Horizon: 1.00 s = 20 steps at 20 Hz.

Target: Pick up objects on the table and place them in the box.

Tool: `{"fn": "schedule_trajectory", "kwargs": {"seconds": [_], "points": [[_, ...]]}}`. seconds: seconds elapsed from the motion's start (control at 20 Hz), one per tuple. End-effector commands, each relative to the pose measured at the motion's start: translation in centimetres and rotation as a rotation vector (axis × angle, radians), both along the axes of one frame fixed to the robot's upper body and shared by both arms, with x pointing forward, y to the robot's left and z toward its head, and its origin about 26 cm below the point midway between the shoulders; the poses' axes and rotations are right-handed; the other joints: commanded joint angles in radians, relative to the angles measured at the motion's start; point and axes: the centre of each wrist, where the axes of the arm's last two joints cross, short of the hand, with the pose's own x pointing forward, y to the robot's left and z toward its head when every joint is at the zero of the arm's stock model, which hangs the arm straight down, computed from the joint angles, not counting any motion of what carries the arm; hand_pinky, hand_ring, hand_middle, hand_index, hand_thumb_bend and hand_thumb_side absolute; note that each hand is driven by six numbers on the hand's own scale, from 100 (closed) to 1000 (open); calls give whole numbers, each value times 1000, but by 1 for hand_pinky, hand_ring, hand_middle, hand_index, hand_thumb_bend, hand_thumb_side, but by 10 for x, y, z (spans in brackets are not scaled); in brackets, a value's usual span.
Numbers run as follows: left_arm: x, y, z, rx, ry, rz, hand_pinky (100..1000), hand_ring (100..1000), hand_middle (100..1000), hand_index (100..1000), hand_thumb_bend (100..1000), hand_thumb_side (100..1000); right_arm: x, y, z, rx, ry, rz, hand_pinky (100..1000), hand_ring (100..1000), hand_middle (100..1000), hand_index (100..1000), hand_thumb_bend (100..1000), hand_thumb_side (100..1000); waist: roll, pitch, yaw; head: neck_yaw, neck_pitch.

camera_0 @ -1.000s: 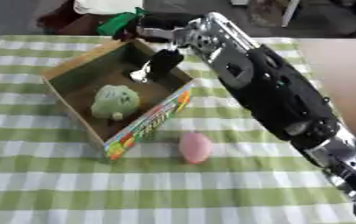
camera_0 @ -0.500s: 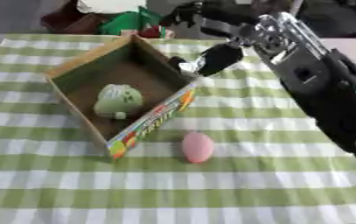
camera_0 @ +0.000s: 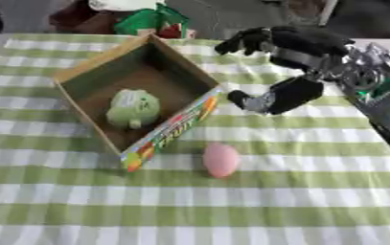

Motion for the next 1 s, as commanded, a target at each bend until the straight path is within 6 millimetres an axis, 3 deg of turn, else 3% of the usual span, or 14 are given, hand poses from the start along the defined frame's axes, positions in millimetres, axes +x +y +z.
{"fn": "schedule_trajectory", "kwargs": {"seconds": [0.05,0.55,1.0], "points": [[-2,4,10,23,-29,11,537,615,661,752,100,877,-12,-2,11,-17,-13,-5,816,891,851,961,240,527,2,-13,1,-3,-9],[-2,2,10,23,-30,5,537,615,662,752,100,878,-13,6,-41,-63,151,-30,816,887,830,955,249,486,0,-7,2,-11,-4],[-1,1,10,22,-31,-1,536,615,663,751,100,879,-15,18,-63,-142,224,-55,817,893,832,957,254,456,-3,-3,10,-21,-6]]}}
